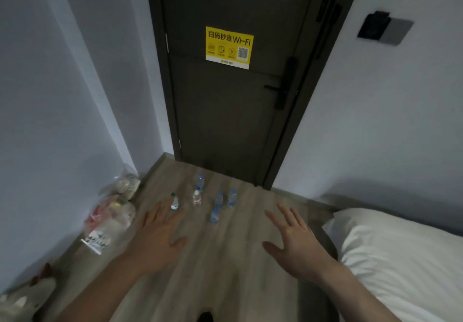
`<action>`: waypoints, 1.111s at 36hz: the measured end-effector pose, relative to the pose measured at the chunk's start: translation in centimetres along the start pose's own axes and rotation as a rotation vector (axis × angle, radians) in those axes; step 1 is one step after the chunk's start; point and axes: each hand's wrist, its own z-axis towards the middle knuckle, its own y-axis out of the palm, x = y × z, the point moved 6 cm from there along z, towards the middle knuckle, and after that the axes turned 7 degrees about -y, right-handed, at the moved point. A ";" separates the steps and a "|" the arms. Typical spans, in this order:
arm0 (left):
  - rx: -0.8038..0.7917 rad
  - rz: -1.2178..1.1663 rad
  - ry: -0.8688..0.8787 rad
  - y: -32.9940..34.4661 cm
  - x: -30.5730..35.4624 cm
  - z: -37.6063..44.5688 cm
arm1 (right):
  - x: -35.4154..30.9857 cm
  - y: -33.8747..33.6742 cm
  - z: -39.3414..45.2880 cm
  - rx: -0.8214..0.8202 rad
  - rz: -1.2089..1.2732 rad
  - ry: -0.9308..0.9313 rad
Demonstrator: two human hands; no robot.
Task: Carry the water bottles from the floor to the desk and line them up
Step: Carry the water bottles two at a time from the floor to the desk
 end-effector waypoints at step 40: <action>-0.360 -0.127 -0.479 10.9 5.4 44.9 | 20.3 -3.1 53.2 -0.519 -0.156 -0.158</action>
